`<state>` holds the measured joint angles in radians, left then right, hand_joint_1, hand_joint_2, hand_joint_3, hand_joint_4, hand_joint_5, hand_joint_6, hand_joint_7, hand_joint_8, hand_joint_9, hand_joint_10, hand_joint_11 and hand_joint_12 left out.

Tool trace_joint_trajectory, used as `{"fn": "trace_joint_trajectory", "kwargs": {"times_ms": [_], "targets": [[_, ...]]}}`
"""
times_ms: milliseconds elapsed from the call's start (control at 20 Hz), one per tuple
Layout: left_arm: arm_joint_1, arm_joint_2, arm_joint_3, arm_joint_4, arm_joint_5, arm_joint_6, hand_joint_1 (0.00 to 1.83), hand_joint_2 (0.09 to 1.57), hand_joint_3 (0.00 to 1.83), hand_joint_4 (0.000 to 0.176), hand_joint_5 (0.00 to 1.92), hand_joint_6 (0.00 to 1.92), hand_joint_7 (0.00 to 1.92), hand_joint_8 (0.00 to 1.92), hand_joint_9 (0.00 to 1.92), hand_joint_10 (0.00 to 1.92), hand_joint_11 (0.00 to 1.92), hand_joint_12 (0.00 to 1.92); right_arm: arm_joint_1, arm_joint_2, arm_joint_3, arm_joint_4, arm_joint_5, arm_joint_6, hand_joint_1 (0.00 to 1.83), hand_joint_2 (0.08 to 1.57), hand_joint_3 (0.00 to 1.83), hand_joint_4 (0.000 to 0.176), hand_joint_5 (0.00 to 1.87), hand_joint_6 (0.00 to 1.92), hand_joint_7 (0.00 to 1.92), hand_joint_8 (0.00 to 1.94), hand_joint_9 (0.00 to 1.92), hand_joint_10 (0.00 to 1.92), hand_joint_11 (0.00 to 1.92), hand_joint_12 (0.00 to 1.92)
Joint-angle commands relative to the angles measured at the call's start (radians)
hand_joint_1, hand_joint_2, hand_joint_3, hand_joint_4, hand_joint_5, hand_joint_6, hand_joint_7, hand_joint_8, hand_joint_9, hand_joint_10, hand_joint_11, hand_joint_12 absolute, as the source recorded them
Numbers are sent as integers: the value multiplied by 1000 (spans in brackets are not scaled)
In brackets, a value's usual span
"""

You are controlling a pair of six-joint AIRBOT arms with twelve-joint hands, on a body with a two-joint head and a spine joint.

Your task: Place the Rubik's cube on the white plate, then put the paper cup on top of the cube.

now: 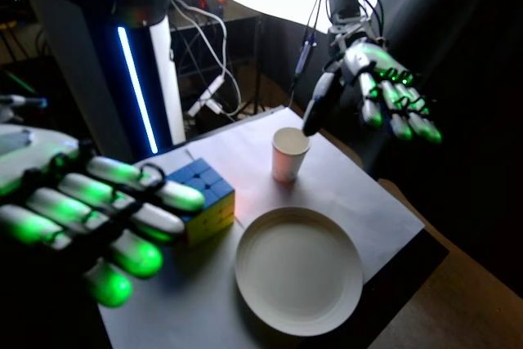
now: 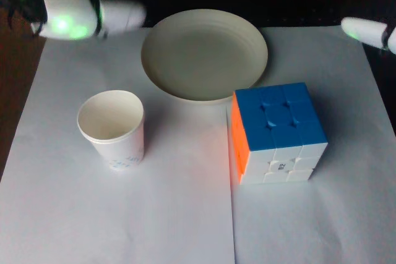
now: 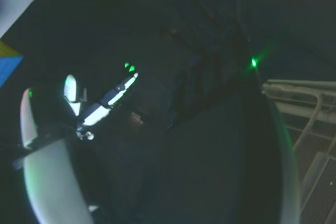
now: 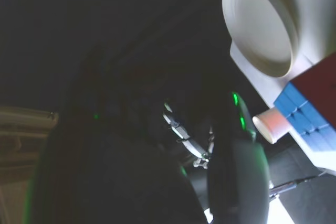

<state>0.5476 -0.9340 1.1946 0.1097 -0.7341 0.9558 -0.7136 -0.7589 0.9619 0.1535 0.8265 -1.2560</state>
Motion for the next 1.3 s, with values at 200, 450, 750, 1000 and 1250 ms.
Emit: {"fn": "trace_joint_trajectory", "kwargs": {"times_ms": [200, 450, 750, 1000, 1250], "targets": [[-18, -13, 5, -16, -110, 0, 84, 1268, 7, 139, 0, 0, 0, 0, 0, 0, 13, 16, 10, -8, 4, -4, 107, 0, 359, 1277, 7, 35, 0, 0, 0, 0, 0, 0, 0, 0], [-16, -11, 7, -16, -103, 0, 100, 1276, 1, 129, 0, 0, 0, 0, 0, 0, 0, 219, 9, -7, -18, -41, 104, 6, 331, 1242, 0, 46, 0, 0, 0, 0, 0, 0, 0, 899], [-16, -2, 10, -32, -102, 0, 97, 1284, 0, 138, 0, 0, 0, 0, 0, 0, 0, 30, -19, -8, -12, -263, 106, 371, 449, 1117, 0, 34, 0, 0, 0, 0, 0, 0, 0, 209], [-15, -1, 14, -49, -103, 3, 122, 1275, 2, 136, 0, 0, 0, 0, 0, 0, 30, 15, -56, -45, -12, -380, 107, 541, 601, 1013, 0, 50, 0, 0, 0, 0, 0, 0, 25, 13], [-15, -2, 17, -71, -93, 24, 127, 1267, 0, 130, 4, 1, 0, 0, 0, 0, 0, 2, -106, -81, 1, -383, 106, 557, 636, 954, 0, 0, 0, 0, 0, 0, 0, 0, 0, 0]]}}
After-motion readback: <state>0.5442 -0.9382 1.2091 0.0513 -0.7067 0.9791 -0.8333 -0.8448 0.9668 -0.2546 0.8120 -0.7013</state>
